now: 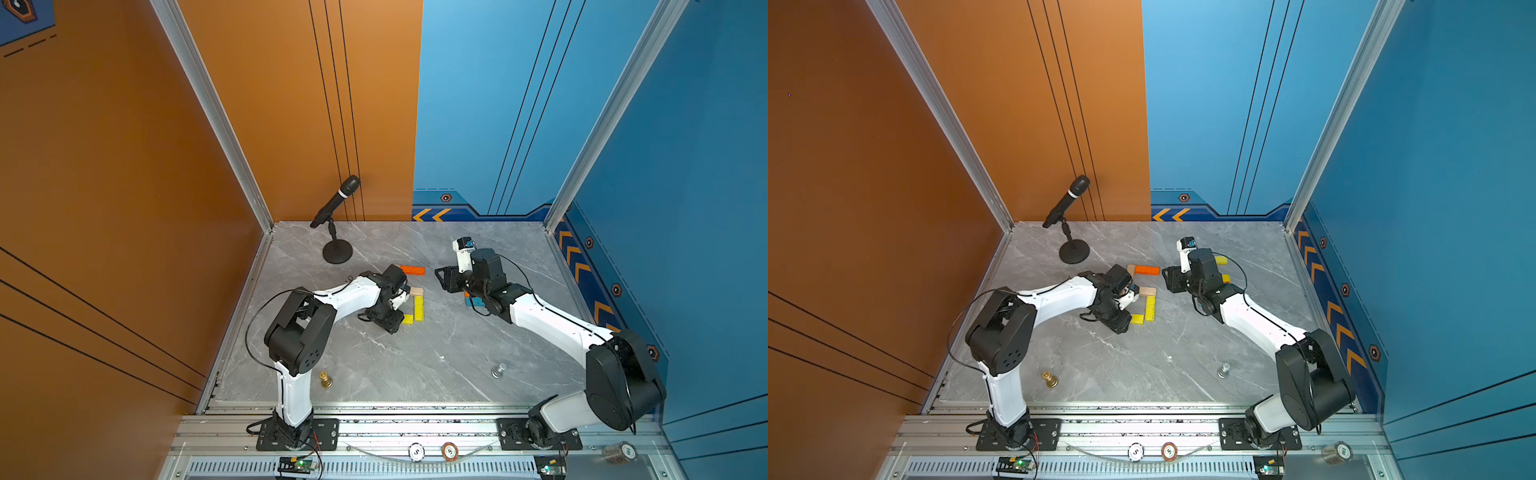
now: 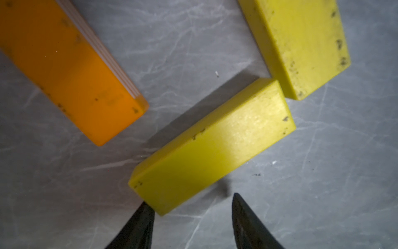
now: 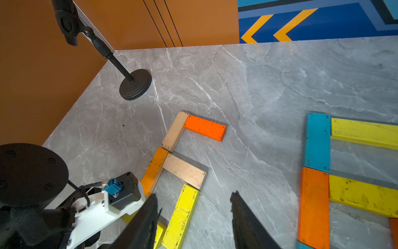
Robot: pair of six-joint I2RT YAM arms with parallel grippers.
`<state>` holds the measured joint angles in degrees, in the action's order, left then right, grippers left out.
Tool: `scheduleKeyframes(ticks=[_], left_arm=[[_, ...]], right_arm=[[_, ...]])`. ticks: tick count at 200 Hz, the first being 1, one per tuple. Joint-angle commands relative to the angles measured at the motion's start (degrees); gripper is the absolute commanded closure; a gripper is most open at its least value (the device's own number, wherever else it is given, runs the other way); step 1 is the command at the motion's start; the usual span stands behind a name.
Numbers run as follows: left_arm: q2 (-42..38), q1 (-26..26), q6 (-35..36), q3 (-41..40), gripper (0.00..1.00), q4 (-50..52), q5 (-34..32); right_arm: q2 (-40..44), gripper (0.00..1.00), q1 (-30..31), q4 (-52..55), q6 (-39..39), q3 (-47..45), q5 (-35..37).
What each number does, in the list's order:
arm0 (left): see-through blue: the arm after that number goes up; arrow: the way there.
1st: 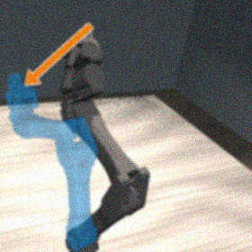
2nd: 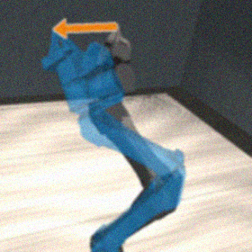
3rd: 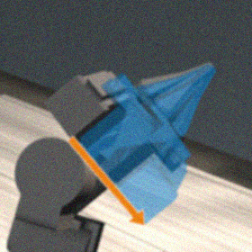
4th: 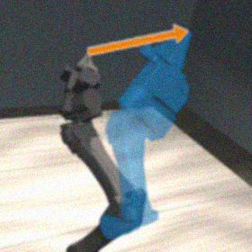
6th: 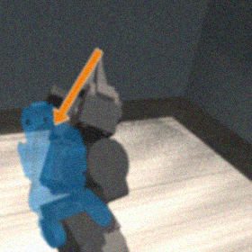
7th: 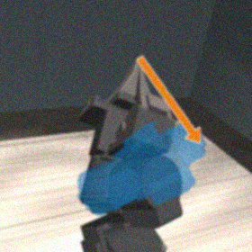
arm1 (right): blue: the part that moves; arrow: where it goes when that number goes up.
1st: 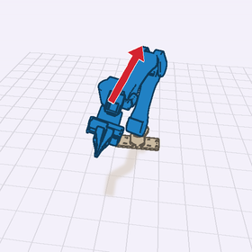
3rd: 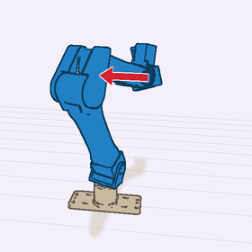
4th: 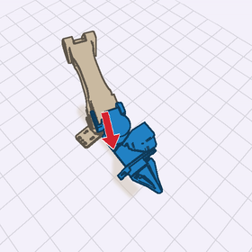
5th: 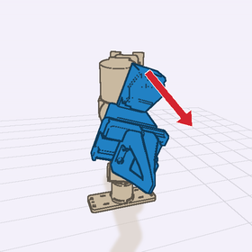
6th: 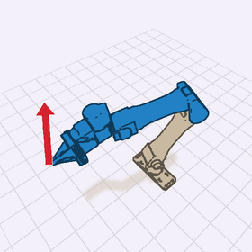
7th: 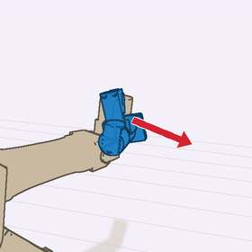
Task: Assemble the number 6 with building blocks
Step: Assemble the building block at the center of the board.
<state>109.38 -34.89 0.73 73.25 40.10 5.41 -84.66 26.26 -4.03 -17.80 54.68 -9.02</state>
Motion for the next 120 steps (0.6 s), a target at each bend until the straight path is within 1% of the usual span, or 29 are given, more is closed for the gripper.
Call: scheduleKeyframes(ticks=[1, 43, 120], left_arm=[[1.6, -0.3, -1.6, 1.4, 0.39, 2.5, 0.5], [2.6, -0.2, -3.4, 2.7, 0.36, 3.6, -0.4], [3.8, -0.1, -6.2, 3.9, 0.31, 4.5, 0.5]], right_arm=[[-0.2, 0.45, 0.3, 0.3, 0.8, -0.8, -0.8], [-0.1, 0.44, 0.3, 0.3, 0.9, -0.9, -0.9], [-0.2, 0.44, 0.3, 0.5, 1.0, -0.7, -0.9]])
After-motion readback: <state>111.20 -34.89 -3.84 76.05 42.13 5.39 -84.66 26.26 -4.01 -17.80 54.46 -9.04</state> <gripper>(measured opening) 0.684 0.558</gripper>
